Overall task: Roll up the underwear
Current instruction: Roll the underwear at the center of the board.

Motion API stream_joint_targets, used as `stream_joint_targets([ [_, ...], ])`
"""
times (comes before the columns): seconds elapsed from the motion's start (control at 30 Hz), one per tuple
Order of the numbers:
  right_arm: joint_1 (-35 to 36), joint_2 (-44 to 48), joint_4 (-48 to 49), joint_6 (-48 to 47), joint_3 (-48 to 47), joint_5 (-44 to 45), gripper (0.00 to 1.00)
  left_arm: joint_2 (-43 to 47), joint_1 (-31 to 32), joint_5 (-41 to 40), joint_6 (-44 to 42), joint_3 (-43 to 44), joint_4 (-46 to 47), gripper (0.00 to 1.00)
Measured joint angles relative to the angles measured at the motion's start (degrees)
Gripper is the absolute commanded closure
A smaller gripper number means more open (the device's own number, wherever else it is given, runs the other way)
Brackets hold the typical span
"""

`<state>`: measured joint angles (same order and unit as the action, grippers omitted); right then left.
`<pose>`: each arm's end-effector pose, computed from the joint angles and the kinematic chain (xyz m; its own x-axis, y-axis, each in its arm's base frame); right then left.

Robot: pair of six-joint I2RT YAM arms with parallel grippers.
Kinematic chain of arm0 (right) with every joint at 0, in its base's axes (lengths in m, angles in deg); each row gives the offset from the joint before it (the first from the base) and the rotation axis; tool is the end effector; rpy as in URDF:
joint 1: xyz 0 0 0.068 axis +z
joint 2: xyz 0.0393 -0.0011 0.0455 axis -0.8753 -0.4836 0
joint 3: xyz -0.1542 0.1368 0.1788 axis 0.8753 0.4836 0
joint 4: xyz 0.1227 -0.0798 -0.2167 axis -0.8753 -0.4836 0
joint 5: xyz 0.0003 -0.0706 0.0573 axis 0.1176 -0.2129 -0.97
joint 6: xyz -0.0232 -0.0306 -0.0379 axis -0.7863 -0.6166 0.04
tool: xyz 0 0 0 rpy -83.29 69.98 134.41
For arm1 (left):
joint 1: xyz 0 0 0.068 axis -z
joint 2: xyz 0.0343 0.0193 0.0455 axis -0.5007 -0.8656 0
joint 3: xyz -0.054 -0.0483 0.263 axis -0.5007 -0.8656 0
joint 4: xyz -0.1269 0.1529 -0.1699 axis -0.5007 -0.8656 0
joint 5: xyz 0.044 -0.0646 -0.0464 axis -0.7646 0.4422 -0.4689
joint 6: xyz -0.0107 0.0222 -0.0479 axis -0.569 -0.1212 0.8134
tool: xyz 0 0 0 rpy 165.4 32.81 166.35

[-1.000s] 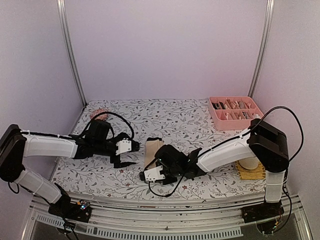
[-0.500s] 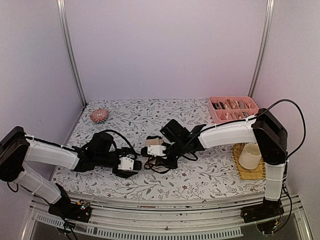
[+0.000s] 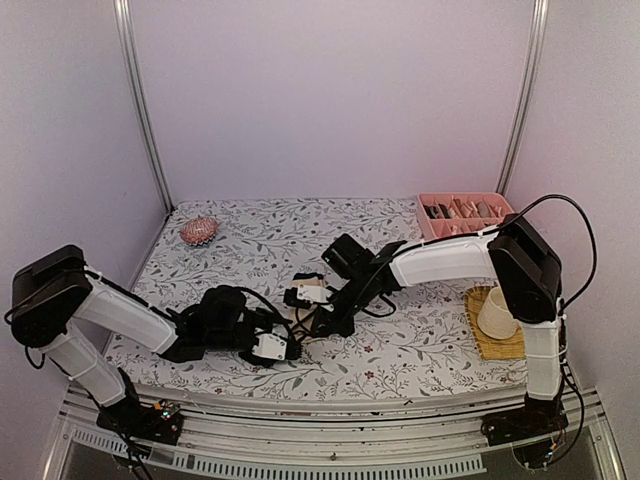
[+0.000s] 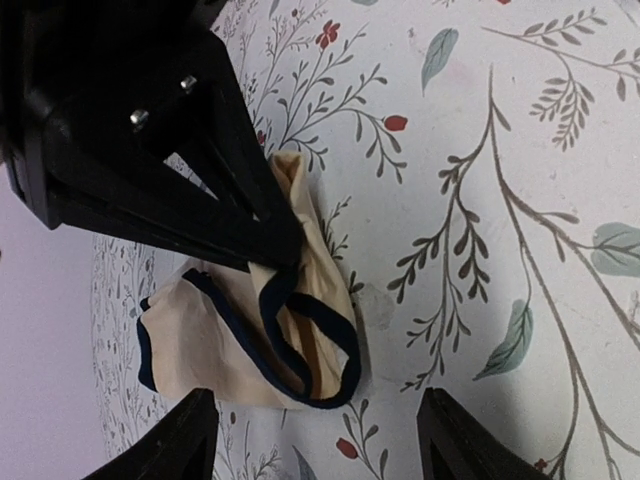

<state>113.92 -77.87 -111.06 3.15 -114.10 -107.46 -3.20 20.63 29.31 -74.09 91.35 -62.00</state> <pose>0.2516 0.3587 0.1503 -0.0233 -0.7829 -0.6217 -0.9949 -0.0426 0.0909 0.1646 -0.2072 0.1215 0.5186 0.7135 -0.4712 0.7422 -0.1020 0.6623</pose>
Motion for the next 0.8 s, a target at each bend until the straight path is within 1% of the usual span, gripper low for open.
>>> stream_joint_targets([
  [0.1, -0.5, -0.5, -0.6, 0.6, -0.7, -1.5, 0.98, -2.7, 1.4, -2.8, -0.3, 0.0, 2.5, 0.35],
  [0.2, -0.8, -0.7, -0.9, 1.2, -1.2, -2.4, 0.98, -4.6, 2.5, -4.7, -0.7, 0.1, 5.4, 0.38],
  [0.3, -1.1, -0.8, -1.3, 1.3, -1.4, -3.0, 0.98, -5.9, 3.3, -6.1, -0.7, 0.2, 7.2, 0.45],
  [0.53, -1.3, -0.8, -1.7, 1.4, -1.4, -3.7, 0.98, -8.0, 3.8, -7.3, 0.6, 2.0, 7.4, 0.5],
  [0.67, -1.3, -0.8, -1.7, 1.6, -1.4, -3.8, 0.98, -8.3, 3.9, -7.1, 2.0, 2.9, 6.4, 0.64],
  [0.8, -1.3, -0.8, -1.7, 1.6, -1.4, -3.7, 0.98, -8.9, 4.0, -7.0, 3.5, 3.9, 5.7, 0.73],
])
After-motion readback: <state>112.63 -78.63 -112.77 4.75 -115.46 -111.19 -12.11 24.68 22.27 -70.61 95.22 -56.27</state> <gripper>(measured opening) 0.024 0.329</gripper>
